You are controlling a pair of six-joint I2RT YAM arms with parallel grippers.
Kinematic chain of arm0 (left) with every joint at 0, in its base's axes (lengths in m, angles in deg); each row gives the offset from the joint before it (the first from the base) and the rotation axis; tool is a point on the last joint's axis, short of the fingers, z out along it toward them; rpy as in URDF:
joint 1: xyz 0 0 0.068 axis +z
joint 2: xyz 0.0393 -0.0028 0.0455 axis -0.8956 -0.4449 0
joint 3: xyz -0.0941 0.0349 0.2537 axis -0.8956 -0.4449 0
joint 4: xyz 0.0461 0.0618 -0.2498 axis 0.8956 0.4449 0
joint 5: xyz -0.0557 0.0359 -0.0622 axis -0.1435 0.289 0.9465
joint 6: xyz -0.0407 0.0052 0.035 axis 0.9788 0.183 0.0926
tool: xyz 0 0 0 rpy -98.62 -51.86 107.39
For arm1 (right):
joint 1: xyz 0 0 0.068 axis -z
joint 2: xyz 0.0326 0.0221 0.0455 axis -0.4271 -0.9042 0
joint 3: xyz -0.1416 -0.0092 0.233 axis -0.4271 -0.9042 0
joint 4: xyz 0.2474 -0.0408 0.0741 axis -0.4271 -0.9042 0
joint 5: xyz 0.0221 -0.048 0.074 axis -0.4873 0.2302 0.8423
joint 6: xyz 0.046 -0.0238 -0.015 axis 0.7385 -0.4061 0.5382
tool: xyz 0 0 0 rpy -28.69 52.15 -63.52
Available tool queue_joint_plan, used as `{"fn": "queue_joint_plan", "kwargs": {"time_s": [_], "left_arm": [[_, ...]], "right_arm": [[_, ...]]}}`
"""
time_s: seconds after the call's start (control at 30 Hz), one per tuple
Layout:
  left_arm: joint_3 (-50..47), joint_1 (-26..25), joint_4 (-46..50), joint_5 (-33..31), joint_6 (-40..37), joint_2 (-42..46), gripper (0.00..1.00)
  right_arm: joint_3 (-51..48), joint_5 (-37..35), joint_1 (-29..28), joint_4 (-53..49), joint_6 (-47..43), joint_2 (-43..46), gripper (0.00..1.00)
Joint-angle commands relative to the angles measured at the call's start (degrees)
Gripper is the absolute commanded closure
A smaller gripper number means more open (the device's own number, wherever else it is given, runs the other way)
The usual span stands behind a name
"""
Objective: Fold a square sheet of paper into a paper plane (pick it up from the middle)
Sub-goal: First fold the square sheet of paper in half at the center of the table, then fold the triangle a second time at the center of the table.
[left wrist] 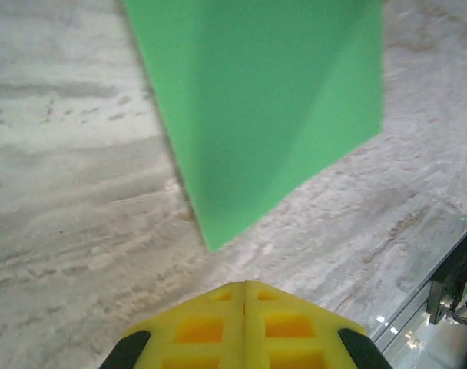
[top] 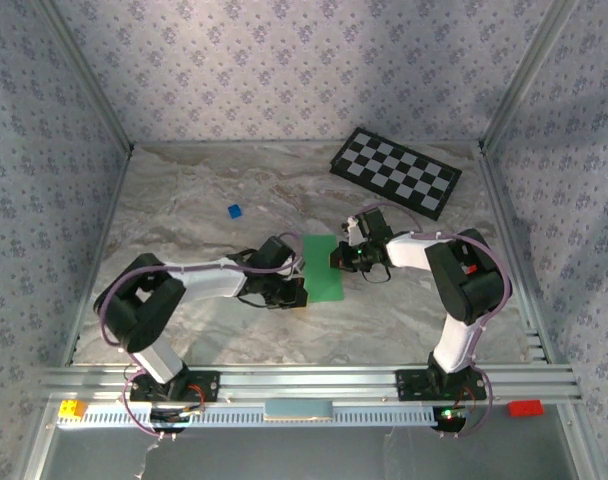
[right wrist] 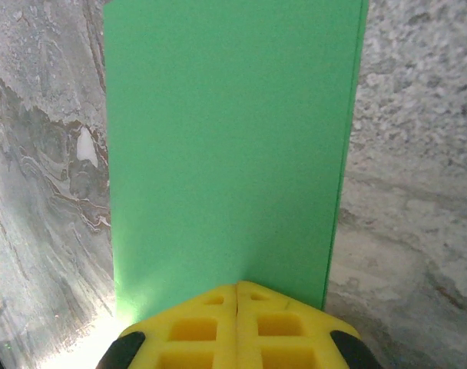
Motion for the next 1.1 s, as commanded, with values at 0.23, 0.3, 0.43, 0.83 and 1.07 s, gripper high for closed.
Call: {"fn": "queue_joint_plan", "kwargs": {"time_s": [0.23,0.3,0.43,0.83,1.07], "left_arm": [[8.1,9.1,-3.8,-1.4,2.4,-1.4,1.00],[11.9,10.8,-4.0,0.3,2.5,-4.2,1.00],[19.5,12.4,-3.5,4.0,1.6,-10.2,1.00],[34.2,12.8,1.2,7.1,-0.8,-24.2,1.00],[35.8,13.0,2.6,6.3,-1.8,-27.6,1.00]], "right_arm": [[-1.7,-1.2,1.0,-4.3,1.0,7.7,0.76],[-3.0,-3.6,1.7,-5.3,2.2,11.7,0.76],[-7.9,-4.4,4.7,-5.8,6.5,18.2,0.75],[-13.0,-0.4,4.2,-8.8,11.8,23.1,0.72],[-13.8,-0.3,3.5,-8.9,12.1,22.8,0.70]]}}
